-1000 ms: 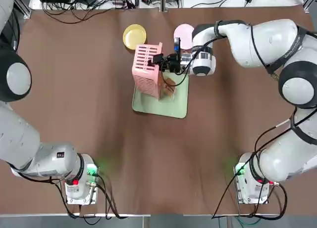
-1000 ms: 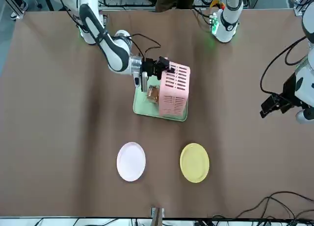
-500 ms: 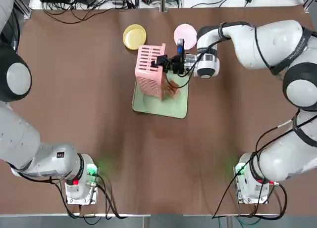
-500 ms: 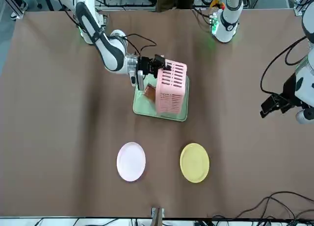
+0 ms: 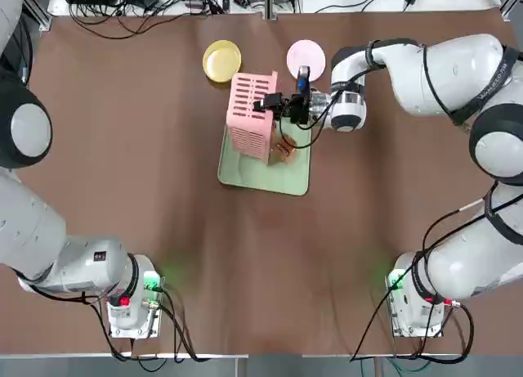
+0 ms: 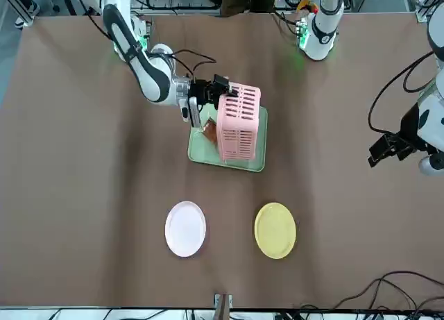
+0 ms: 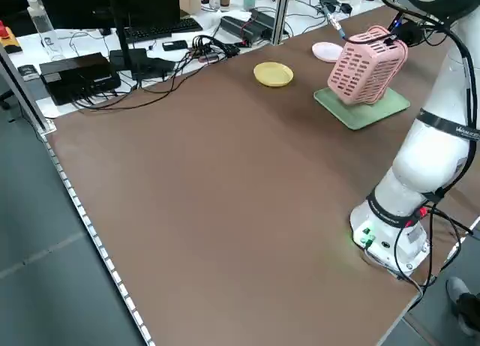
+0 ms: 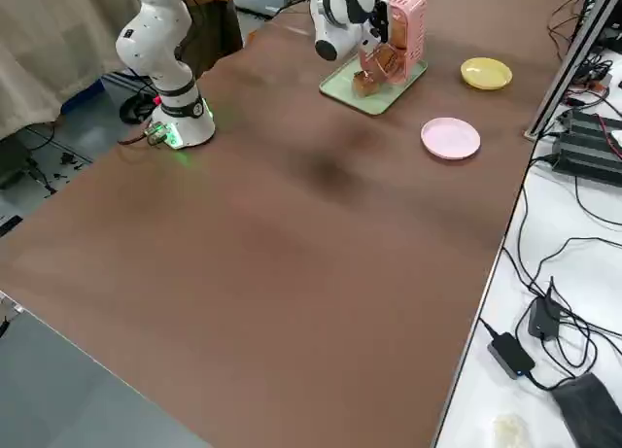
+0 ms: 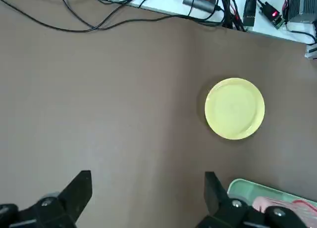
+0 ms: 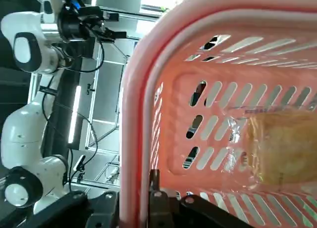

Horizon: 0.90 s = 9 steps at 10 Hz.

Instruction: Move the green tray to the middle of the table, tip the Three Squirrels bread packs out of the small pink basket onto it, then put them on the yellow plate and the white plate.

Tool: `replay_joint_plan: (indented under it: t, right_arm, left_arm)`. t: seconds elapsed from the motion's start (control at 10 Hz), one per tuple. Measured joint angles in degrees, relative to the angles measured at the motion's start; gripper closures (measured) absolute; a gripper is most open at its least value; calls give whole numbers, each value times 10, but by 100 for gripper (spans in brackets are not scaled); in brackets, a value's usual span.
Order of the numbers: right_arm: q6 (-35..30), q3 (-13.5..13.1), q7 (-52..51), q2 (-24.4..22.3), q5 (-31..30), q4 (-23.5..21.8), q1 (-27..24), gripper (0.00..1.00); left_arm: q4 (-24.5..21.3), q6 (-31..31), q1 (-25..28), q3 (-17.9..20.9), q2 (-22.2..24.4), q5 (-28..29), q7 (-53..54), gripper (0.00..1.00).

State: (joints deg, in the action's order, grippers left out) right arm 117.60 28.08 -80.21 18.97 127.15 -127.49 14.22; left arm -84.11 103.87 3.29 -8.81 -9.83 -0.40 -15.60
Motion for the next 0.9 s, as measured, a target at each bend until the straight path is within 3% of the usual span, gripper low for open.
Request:
replay_joint_plan:
  t: [0.5, 0.9]
  right_arm:
    - [-102, -32, -47, 0, 0, -38, -2, 93]
    - [-128, -42, -58, 0, 0, -56, -3, 93]
  left_arm:
    - [0, -1, 0, 0, 0, 0, 0, 0]
    - [0, -2, 0, 0, 0, 0, 0, 0]
